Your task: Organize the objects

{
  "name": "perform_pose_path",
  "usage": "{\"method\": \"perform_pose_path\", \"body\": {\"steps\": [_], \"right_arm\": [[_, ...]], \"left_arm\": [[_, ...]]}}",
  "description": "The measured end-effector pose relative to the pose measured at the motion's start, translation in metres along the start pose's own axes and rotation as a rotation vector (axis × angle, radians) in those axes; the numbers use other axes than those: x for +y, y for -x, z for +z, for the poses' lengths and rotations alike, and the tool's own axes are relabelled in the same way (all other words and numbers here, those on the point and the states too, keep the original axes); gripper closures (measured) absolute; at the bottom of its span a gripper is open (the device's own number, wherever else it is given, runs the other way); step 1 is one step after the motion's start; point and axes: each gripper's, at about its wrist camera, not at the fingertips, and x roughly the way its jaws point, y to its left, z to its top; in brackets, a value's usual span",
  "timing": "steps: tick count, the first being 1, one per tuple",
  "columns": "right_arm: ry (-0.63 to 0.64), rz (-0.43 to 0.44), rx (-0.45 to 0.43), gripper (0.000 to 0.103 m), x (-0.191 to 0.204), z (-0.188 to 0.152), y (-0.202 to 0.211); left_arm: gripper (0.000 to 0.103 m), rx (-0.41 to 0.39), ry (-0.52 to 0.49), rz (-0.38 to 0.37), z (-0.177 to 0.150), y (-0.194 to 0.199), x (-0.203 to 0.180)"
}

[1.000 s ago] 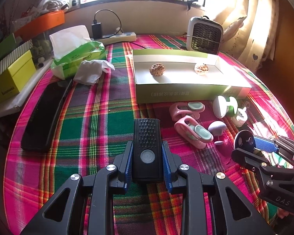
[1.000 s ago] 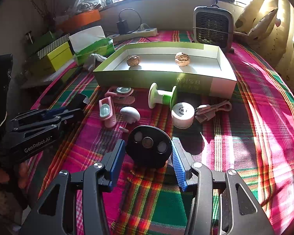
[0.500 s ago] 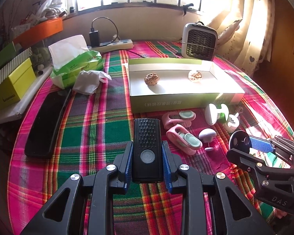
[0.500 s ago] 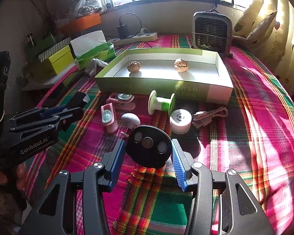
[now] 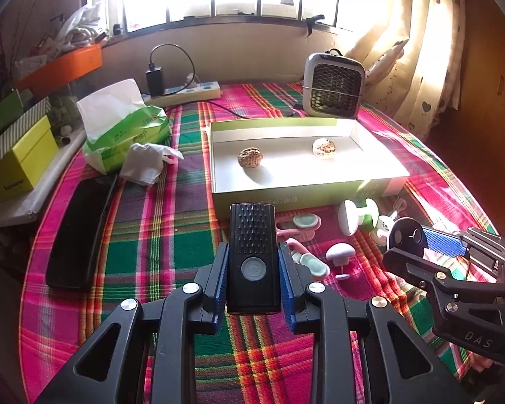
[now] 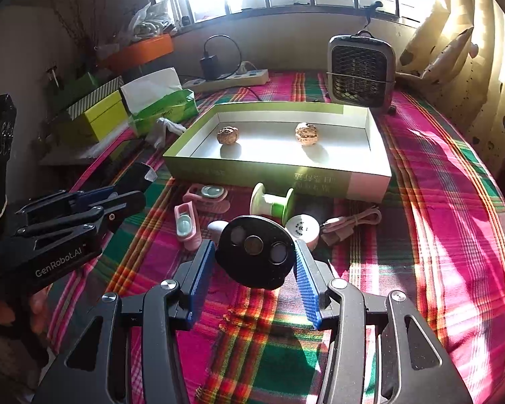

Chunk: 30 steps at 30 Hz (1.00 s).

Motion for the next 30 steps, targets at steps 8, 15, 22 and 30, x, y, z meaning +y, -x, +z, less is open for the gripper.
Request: {"method": "perform_pose_path", "body": {"steps": [8, 15, 22, 30], "right_arm": [[-0.001, -0.017, -0.020, 0.055, -0.008, 0.019, 0.002], [-0.020, -0.028, -0.026, 0.055, -0.024, 0.039, -0.005], [-0.028, -0.055, -0.024, 0.055, -0.041, 0.061, -0.016], [-0.020, -0.106, -0.014, 0.055, -0.058, 0.084, -0.036]], "left_arm": [[0.078, -0.003, -0.001, -0.017, 0.015, -0.006, -0.004], [0.078, 0.004, -0.008, -0.039, 0.033, -0.020, -0.009], [0.078, 0.017, -0.020, -0.066, 0.054, -0.037, -0.017], [0.078, 0.020, -0.019, -0.091, 0.078, -0.057, -0.023]]}}
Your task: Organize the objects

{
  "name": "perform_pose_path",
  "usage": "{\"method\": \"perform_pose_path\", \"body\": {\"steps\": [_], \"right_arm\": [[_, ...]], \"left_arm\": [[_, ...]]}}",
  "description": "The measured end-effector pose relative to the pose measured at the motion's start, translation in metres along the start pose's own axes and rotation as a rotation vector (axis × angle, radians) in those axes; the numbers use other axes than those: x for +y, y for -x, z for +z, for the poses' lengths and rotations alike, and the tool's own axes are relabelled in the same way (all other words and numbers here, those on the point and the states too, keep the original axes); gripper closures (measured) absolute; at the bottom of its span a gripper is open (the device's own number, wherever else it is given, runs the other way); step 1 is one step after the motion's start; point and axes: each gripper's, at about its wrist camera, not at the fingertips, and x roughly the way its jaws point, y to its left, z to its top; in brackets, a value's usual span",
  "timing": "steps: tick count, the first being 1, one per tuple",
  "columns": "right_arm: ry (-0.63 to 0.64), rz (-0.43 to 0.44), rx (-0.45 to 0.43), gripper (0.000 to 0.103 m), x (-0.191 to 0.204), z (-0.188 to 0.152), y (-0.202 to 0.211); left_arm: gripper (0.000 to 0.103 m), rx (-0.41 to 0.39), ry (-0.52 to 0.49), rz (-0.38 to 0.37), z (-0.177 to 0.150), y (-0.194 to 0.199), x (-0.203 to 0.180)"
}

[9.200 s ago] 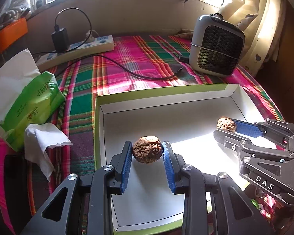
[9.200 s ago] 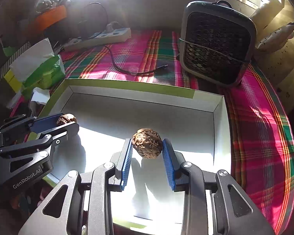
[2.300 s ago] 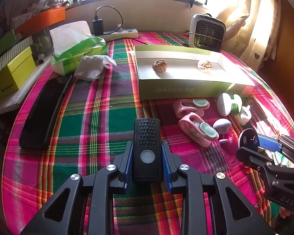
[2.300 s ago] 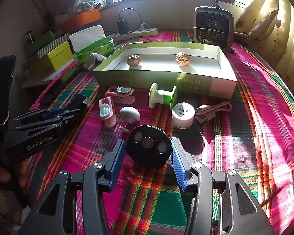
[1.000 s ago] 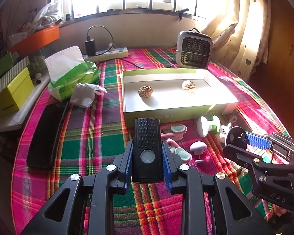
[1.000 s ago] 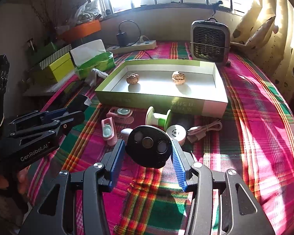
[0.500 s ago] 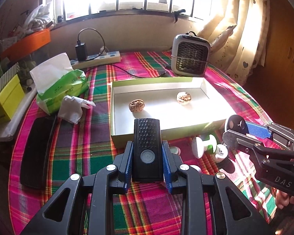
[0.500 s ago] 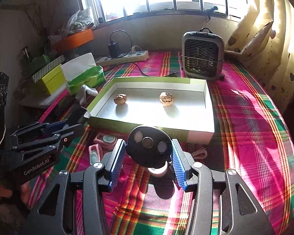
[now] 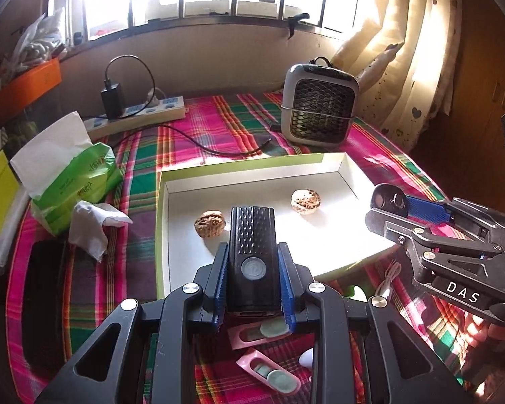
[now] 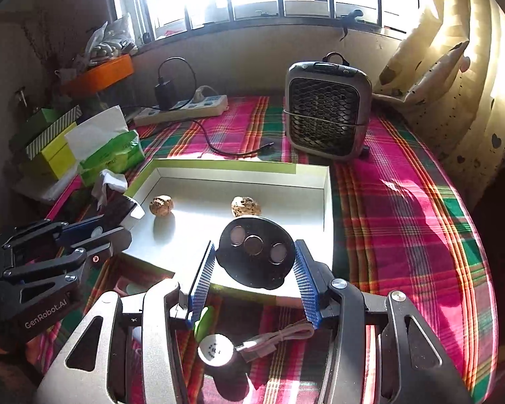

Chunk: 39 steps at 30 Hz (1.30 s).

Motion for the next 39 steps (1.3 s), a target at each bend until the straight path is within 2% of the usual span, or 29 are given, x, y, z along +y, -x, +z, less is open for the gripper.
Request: {"method": "perform_pose_path", "body": {"steps": [10, 20, 39], "right_arm": [[0.008, -0.043, 0.040, 0.055, -0.017, 0.023, -0.037], [0.024, -0.049, 0.086, 0.055, -0.024, 0.036, -0.071], [0.036, -0.044, 0.115, 0.055, -0.025, 0.041, -0.094]], "left_arm": [[0.078, 0.047, 0.020, 0.014, 0.020, -0.040, 0.007], [0.078, 0.084, 0.013, 0.021, 0.034, -0.071, 0.006], [0.078, 0.129, -0.007, 0.031, 0.036, -0.101, 0.006]]}}
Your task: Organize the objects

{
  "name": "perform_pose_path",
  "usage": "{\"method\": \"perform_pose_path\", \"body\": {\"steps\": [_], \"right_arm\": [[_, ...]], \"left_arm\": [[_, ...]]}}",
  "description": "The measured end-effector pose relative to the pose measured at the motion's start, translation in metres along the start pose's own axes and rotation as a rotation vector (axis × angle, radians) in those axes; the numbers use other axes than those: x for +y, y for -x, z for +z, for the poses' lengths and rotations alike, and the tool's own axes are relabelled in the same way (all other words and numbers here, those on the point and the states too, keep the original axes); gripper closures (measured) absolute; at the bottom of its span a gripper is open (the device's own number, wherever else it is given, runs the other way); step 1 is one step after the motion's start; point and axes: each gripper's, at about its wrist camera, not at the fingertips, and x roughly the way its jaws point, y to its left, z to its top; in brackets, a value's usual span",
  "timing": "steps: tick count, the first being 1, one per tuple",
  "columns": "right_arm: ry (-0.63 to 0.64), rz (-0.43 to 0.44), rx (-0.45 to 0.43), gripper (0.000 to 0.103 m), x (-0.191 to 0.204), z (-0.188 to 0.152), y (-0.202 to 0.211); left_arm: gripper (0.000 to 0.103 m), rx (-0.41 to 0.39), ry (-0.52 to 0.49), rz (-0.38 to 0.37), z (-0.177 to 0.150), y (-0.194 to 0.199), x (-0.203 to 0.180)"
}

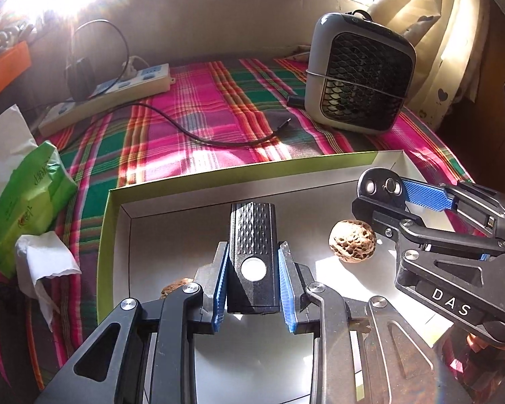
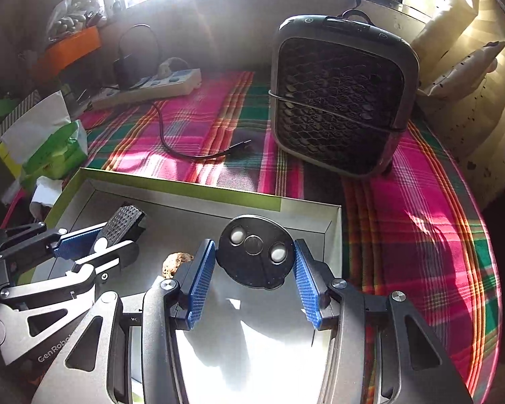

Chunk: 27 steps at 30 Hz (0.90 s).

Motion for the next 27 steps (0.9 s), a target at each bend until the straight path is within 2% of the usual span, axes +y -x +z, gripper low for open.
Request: {"method": "perform_pose_path", "body": {"steps": [19, 27], "right_arm": [[-0.007, -0.013, -0.006, 0.055, 0.0040, 0.0012, -0.0041], [-0.009, -0.015, -0.011, 0.055, 0.0038, 0.0009, -0.0039]], "left_arm": [[0.077, 0.004, 0.009, 0.002, 0.0030, -0.0023, 0.0025], [0.072, 0.004, 0.009, 0.011, 0.0037, -0.0028, 0.0024]]}}
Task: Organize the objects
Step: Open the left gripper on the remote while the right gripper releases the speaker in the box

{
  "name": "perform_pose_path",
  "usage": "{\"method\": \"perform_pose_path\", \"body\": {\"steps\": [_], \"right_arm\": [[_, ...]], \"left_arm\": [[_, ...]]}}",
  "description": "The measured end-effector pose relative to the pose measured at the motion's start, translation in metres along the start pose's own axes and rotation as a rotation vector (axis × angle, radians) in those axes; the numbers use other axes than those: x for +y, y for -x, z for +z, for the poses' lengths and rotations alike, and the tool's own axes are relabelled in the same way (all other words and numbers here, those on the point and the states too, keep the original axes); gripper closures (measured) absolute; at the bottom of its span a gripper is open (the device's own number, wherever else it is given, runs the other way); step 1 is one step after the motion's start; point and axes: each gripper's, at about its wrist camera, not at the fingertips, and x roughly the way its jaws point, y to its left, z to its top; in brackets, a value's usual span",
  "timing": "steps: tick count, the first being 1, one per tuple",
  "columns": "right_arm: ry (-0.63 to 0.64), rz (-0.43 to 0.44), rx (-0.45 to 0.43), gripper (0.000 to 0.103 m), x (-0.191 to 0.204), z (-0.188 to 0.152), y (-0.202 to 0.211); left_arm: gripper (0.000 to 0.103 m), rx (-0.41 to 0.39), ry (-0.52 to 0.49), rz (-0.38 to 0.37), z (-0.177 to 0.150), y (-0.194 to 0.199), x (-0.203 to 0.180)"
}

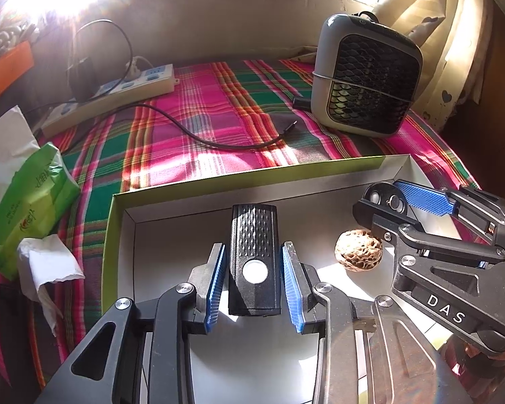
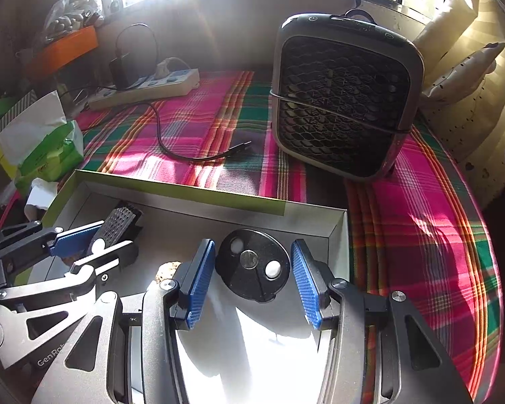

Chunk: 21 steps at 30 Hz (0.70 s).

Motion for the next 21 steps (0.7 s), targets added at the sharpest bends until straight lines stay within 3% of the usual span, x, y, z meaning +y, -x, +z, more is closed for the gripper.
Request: {"method": "perform_pose_path", "body": {"steps": [21], "right_arm": [[-0.038, 0.016, -0.050, 0.045, 0.005, -0.007, 0.030]], "left_arm": [[0.064, -0.067, 0.009, 0.027, -0.010, 0.036, -0.001]]}}
